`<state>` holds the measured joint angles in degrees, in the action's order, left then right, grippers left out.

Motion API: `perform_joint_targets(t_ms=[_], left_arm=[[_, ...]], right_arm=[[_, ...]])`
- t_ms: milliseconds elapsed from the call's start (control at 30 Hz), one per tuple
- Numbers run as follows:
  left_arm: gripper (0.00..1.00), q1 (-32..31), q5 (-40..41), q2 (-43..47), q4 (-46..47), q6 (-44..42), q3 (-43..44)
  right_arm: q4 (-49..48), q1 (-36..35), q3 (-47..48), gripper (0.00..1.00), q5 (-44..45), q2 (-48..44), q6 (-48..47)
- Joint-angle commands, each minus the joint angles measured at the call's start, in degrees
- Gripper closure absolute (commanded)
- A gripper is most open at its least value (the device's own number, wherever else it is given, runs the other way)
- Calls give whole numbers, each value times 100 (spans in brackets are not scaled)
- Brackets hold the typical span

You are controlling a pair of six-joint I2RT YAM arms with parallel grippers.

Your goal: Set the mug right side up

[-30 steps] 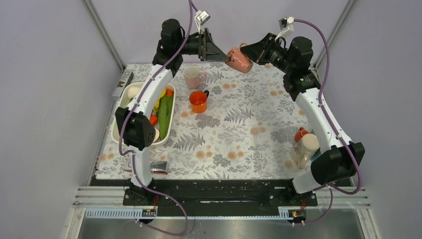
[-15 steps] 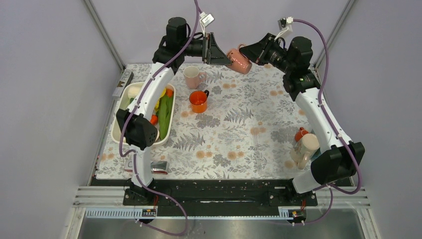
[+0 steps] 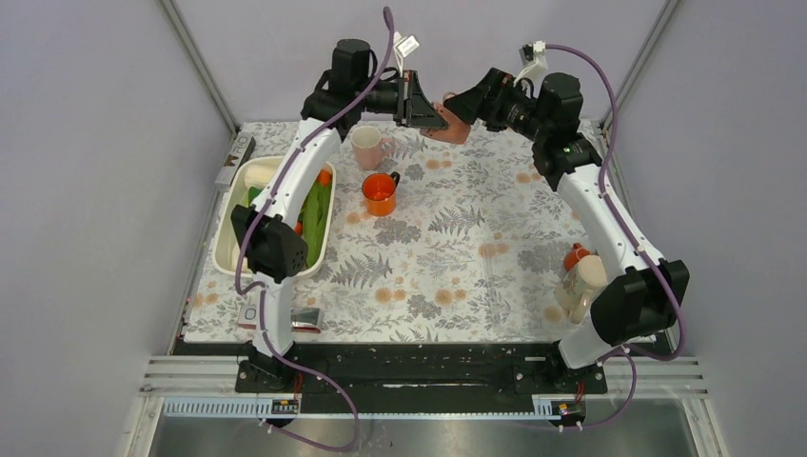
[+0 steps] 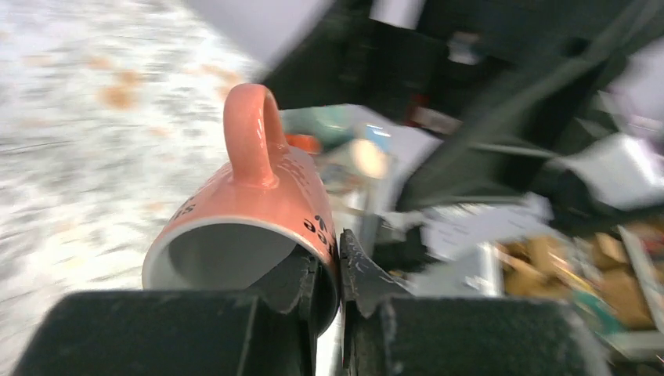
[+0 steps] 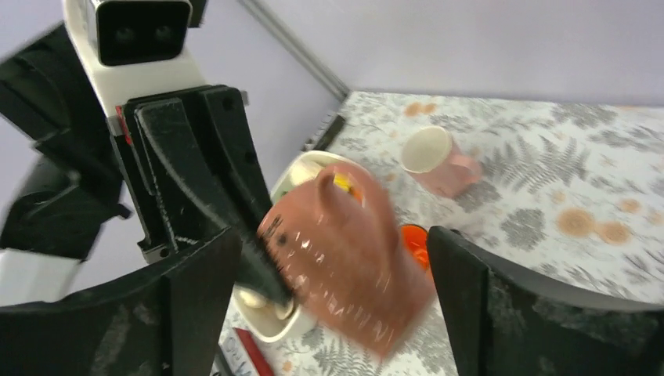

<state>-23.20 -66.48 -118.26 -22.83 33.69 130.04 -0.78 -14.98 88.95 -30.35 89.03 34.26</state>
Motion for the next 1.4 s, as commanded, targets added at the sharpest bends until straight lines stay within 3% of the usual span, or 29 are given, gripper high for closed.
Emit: perform_joint_targets(t_ms=[0,167,300,533,733,1000,1100,1167,1233,1367], left_arm=[[100,36,2728,-343,-2387,-2650,827],[100,-148,5031,-678,-2418,-4287,857],[100,-303,5873,-1372,-2334,-5076,1208],[100,-369,5863,-1884,-2127,-5717,1017],[100,-442,5992,-2462,-2349,-5932,1434],[100,-469,5462,-2666,-2673,-5870,1193],[100,-483,5357,-2707,-2658,-5852,1221],[91,-484,5376,-2682,-2562,-5807,1227],[70,-484,5431,-2631,-2461,-5792,1222],[54,-483,5473,-2461,-2276,-5851,1129]], right_arm=[[931,-6,-25,1,1177,-68,-685],[2066,81,55,1,2872,-203,-981],[2654,83,146,1,3227,-219,-1418],[3093,79,58,1,3284,-243,-1607],[3463,79,266,1,3300,-76,-1653],[5171,407,1058,0,4543,486,-1638],[5319,582,927,1,4685,428,-1658],[5398,740,840,1,4723,349,-1659],[5485,979,791,0,4603,279,-1719],[5681,1368,758,1,4102,254,-2272]])
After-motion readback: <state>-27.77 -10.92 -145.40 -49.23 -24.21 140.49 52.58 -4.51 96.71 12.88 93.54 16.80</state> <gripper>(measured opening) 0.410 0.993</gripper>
